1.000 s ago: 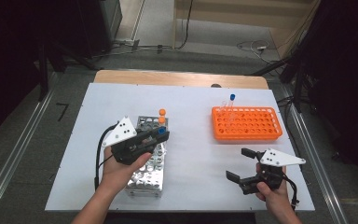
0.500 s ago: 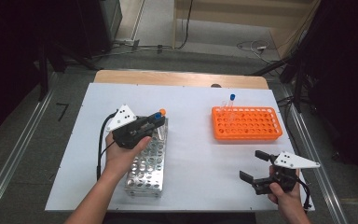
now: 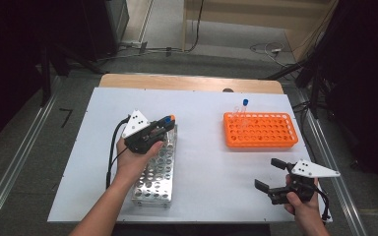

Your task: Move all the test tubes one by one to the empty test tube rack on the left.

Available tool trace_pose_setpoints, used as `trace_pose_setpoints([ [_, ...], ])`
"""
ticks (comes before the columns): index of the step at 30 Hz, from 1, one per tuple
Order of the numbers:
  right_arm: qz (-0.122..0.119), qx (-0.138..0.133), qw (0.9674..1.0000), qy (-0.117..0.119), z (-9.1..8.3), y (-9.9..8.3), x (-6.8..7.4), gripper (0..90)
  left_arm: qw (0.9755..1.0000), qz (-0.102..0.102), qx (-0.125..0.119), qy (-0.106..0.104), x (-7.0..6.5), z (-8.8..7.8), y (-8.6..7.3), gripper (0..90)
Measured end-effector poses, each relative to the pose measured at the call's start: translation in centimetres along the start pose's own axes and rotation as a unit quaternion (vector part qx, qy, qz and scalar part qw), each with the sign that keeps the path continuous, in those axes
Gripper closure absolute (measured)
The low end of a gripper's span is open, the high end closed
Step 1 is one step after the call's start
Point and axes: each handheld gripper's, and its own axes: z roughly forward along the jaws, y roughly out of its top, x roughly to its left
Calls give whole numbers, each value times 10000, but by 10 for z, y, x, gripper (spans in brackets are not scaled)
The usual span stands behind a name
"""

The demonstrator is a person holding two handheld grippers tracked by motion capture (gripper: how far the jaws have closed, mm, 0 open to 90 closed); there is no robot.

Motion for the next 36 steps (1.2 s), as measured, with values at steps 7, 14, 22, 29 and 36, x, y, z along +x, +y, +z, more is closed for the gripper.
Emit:
trace_pose_setpoints([
  [7,-38,14,10000,21,1,0,2,0,9996,-108,250,94,-1,0,-3,758],
  [14,-44,24,10000,9,1,0,2,0,9985,-67,529,147,-2,1,-4,757],
  [22,-26,23,10000,9,1,0,1,0,9964,-12,822,226,-7,4,-7,748],
  [29,-41,21,10000,27,2,0,1,0,9946,-34,1028,130,-8,7,-9,734],
  [36,-41,26,10000,29,3,1,2,0,9938,-155,1097,105,-8,6,-10,619],
])
